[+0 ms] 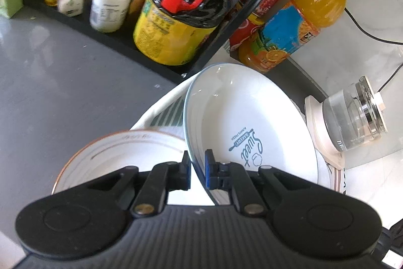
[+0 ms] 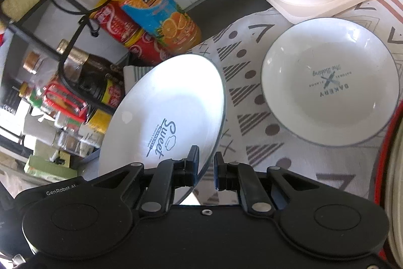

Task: Organize plates and bowls
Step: 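Lift the 'Sweet' plate with both grippers over the gold-rimmed plate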

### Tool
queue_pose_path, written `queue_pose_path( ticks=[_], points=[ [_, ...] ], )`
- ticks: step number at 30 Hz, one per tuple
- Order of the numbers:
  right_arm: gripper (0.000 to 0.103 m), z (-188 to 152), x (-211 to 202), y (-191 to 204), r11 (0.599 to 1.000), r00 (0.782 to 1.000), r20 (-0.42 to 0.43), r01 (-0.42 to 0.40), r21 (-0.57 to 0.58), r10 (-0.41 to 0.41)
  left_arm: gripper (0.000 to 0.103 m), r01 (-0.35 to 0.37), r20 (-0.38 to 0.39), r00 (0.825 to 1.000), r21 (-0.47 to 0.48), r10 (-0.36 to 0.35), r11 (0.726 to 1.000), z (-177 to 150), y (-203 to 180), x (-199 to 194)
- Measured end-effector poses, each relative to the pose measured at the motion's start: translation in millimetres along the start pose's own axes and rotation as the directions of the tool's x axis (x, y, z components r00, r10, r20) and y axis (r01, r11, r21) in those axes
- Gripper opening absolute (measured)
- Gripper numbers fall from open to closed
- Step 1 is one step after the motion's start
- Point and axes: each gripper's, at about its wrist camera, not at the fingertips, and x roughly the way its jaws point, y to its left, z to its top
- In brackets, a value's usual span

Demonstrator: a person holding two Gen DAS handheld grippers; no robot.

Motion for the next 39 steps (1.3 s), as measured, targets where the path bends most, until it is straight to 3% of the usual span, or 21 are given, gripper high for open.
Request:
queue_pose_path(
  ticks=[22,39],
  points=[
    [0.011,-46.9,-32.7,7.9,0.989,0.996,-0.07,-0.058,-0.136,0.049,0.009,-0.062,0.048,0.997,-0.067,0.065,0.996,-65.1,33.9,-55.9],
    [0.012,-66.7,-32.6,12.5,0.972,0.991,-0.132,-0.061,-0.226,0.031,0.01,-0.121,0.011,0.992,-0.147,0.124,0.982,-102.6,56.5,-64.3]
  ],
)
